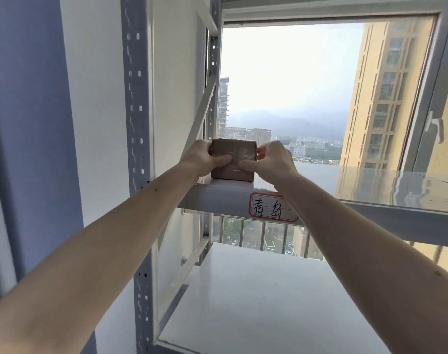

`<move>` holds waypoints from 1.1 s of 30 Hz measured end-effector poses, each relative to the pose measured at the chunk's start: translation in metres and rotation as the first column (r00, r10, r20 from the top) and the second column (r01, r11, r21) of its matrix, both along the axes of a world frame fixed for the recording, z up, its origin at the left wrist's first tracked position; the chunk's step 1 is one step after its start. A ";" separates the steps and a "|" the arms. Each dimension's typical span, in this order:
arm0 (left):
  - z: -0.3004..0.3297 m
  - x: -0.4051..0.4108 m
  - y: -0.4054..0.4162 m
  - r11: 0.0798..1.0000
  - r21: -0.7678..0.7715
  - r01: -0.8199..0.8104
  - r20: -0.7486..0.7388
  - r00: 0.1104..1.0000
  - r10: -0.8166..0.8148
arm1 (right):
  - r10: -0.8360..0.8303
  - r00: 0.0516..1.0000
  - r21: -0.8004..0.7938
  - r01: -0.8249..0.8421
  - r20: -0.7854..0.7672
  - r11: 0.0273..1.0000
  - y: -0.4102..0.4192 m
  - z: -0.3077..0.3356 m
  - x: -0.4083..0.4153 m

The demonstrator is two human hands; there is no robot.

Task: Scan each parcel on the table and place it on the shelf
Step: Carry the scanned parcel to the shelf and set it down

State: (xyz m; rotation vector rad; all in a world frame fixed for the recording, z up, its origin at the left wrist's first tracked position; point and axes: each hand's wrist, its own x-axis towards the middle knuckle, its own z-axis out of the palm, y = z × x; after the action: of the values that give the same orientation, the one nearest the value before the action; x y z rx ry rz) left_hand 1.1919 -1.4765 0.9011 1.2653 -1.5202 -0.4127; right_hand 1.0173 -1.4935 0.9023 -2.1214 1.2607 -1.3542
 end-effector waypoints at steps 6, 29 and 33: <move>0.002 -0.001 -0.013 0.999 0.027 -0.044 -0.006 0.999 0.044 | -0.058 0.997 0.066 0.061 -0.047 0.996 -0.015 0.006 0.007; 0.005 -0.019 -0.007 0.962 -0.096 -0.257 0.047 0.964 0.262 | -0.156 0.987 -0.005 0.156 0.050 0.988 0.002 0.002 -0.007; 0.010 -0.041 0.000 0.925 -0.227 -0.305 -0.020 0.951 0.308 | -0.237 0.963 -0.057 0.246 0.126 0.968 0.009 0.004 -0.019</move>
State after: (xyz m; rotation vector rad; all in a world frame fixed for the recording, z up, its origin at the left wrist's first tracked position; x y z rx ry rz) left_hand 1.1506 -1.4769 0.9116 1.2973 -1.3109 -0.0220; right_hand 0.9983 -1.4849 0.9061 -1.9486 1.4800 -1.6235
